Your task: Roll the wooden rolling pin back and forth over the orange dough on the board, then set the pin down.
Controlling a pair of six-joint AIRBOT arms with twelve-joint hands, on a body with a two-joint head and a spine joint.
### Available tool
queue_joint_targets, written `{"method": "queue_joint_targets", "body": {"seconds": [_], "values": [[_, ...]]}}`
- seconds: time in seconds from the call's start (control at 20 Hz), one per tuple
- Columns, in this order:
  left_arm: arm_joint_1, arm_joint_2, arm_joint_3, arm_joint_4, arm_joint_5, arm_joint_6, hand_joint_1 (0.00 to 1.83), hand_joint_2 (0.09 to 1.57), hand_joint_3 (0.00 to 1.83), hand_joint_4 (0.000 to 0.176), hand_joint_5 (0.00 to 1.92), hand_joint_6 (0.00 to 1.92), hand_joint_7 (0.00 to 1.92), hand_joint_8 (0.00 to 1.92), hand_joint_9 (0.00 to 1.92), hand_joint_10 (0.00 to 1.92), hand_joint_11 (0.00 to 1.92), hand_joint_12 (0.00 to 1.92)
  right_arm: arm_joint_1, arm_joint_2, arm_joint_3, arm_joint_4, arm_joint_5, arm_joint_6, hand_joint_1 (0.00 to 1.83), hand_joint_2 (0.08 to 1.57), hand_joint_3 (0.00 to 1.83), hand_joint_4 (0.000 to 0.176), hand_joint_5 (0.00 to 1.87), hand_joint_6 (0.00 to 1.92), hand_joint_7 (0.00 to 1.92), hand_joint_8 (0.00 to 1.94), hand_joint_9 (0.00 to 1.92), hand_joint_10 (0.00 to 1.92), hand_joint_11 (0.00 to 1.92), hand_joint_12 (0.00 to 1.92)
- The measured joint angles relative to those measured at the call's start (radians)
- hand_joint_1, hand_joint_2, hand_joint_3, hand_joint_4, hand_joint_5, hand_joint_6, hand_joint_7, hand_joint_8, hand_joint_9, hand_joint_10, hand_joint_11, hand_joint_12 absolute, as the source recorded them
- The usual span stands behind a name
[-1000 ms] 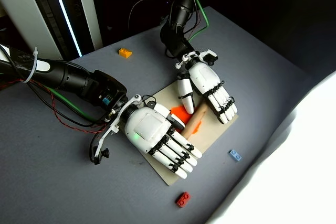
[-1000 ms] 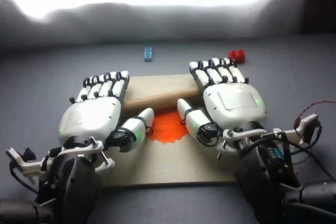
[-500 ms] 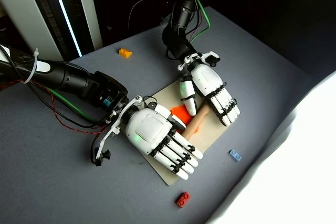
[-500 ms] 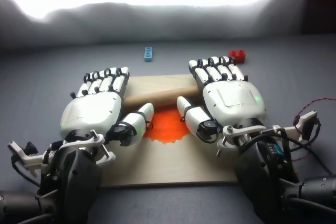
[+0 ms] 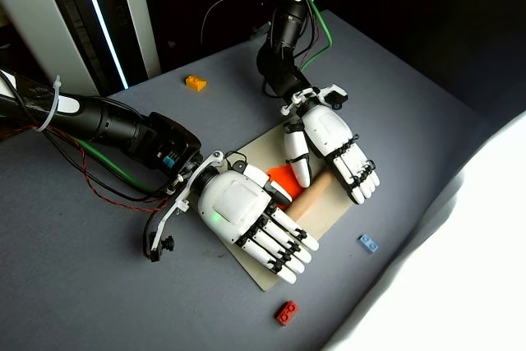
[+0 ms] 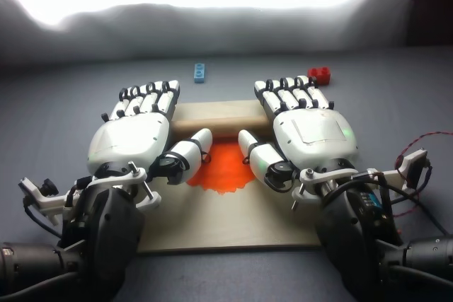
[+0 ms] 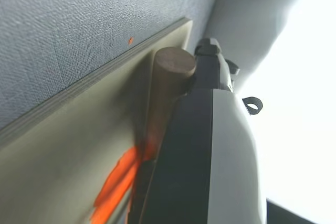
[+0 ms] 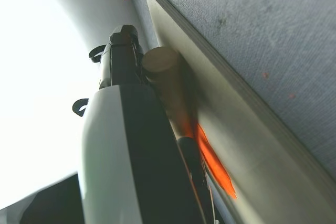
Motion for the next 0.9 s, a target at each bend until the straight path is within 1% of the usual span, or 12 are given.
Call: {"method": "queue_joint_targets", "body": {"seconds": [0.4,0.45,0.5,0.65,0.75,0.8,0.9], "values": [[-0.008,-0.011,0.026,0.002,0.012,-0.004,0.0,1.43,0.0,0.0,0.0,0.0,0.0,0.0,0.0,0.0,0.0,0.0,0.0,0.001,0.001,0.0,-0.007,0.0,0.0,1.41,0.0,0.0,0.17,0.0,0.14,0.0,0.09,0.0,0.0,0.13],[-0.01,-0.012,0.029,0.002,0.013,-0.005,0.0,1.43,0.0,0.0,0.0,0.0,0.0,0.0,0.0,0.0,0.0,0.0,0.0,0.001,0.001,0.0,-0.006,0.0,0.0,1.41,0.0,0.0,0.18,0.01,0.15,0.0,0.1,0.0,0.0,0.16],[-0.01,-0.012,0.031,0.001,0.014,-0.007,0.0,1.43,0.0,0.0,0.0,0.0,0.0,0.0,0.0,0.0,0.0,0.0,0.0,0.001,0.001,0.0,-0.007,0.0,0.0,1.41,0.0,0.0,0.15,0.0,0.13,0.0,0.08,0.0,0.0,0.1],[-0.015,-0.018,0.042,0.001,0.018,-0.011,0.0,1.43,0.0,0.0,0.0,0.0,0.0,0.0,0.0,0.0,0.0,0.0,0.0,0.001,0.003,0.0,-0.009,0.0,0.0,1.42,0.0,0.0,0.13,0.0,0.11,0.0,0.06,0.0,0.0,0.06],[-0.018,-0.019,0.045,0.002,0.019,-0.011,0.0,1.43,0.0,0.0,0.0,0.0,0.0,0.0,0.0,0.0,0.0,0.0,0.0,0.001,0.003,0.001,-0.011,0.0,0.0,1.42,0.0,0.0,0.13,0.0,0.11,0.0,0.07,0.0,0.0,0.07],[-0.018,-0.019,0.045,0.002,0.019,-0.011,0.0,1.43,0.0,0.0,0.0,0.0,0.0,0.0,0.0,0.0,0.0,0.0,0.0,0.001,0.004,0.0,-0.012,0.0,0.0,1.43,0.0,0.0,0.12,0.0,0.1,0.0,0.05,0.0,0.0,0.02],[-0.018,-0.019,0.045,0.002,0.021,-0.011,0.0,1.43,0.0,0.0,0.0,0.0,0.0,0.0,0.0,0.0,0.0,0.0,0.0,0.001,0.004,0.0,-0.011,0.0,0.0,1.43,0.0,0.0,0.12,0.0,0.09,0.0,0.05,0.0,0.0,0.0]]}}
